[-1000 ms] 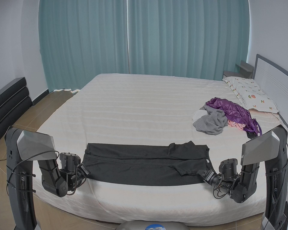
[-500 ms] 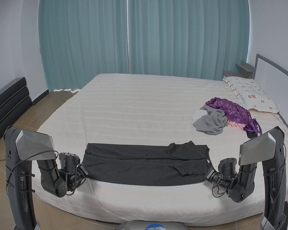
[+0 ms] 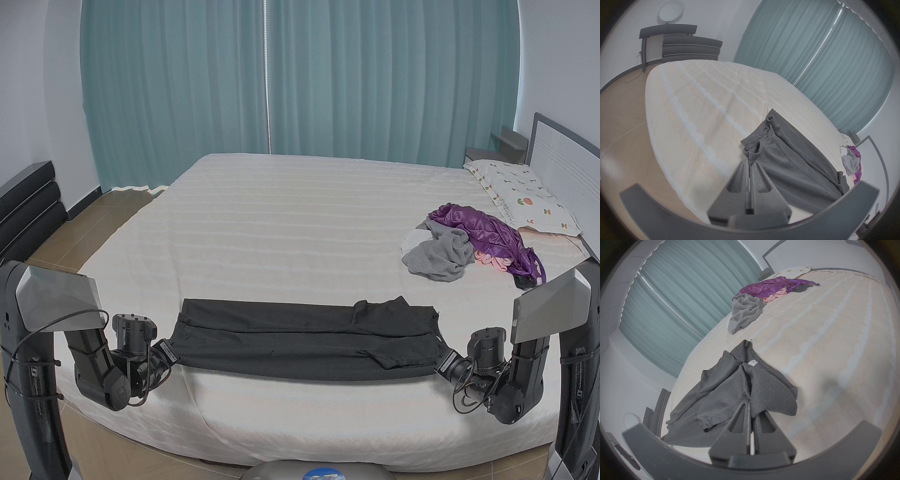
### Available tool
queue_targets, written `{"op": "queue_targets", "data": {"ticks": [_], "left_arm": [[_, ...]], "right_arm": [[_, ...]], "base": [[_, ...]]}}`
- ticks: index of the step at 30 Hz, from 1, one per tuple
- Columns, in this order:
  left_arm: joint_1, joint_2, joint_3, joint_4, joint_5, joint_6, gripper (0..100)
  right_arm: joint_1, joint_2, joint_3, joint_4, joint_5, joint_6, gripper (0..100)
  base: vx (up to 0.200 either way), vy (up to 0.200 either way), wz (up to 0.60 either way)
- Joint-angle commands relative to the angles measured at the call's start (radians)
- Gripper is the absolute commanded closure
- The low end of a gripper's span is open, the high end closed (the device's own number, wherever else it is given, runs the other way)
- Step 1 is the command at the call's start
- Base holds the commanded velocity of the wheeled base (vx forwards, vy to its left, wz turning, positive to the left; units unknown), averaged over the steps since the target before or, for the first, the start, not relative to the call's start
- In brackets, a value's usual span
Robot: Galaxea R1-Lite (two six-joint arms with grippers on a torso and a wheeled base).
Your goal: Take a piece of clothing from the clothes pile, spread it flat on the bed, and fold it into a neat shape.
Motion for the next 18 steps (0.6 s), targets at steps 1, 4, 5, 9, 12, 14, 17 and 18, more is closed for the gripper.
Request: {"op": "queue_targets", "data": {"ticks": [1,4,5,9,12,14,17,18], "left_arm": [[-0.001,-0.031,0.027,0.001,0.0,0.009,100],[-0.002,-0.051,0.06,0.004,0.0,0.036,100],[-0.002,-0.054,0.074,0.004,0.0,0.049,100],[-0.002,-0.048,0.106,0.002,-0.001,0.073,100],[-0.008,-0.05,0.114,0.014,-0.003,0.076,100],[-0.011,-0.05,0.131,0.014,-0.003,0.088,100],[-0.011,-0.05,0.149,0.014,-0.004,0.115,100],[-0.011,-0.05,0.152,0.014,-0.004,0.119,100]], "right_arm": [[-0.007,-0.022,0.02,-0.001,-0.001,0.0,100],[-0.005,-0.028,0.046,-0.001,0.006,-0.002,100],[-0.005,-0.03,0.057,-0.001,0.012,-0.002,100],[-0.005,-0.028,0.1,-0.039,0.027,-0.005,100],[-0.002,-0.02,0.133,-0.066,0.035,-0.009,100],[-0.005,-0.02,0.146,-0.073,0.044,-0.011,100],[-0.005,-0.02,0.167,-0.073,0.065,-0.015,100],[-0.005,-0.02,0.173,-0.073,0.071,-0.021,100]], "base": [[0.0,0.0,0.0],[0.0,0.0,0.0],[0.0,0.0,0.0],[0.0,0.0,0.0],[0.0,0.0,0.0],[0.0,0.0,0.0],[0.0,0.0,0.0],[0.0,0.0,0.0]]}}
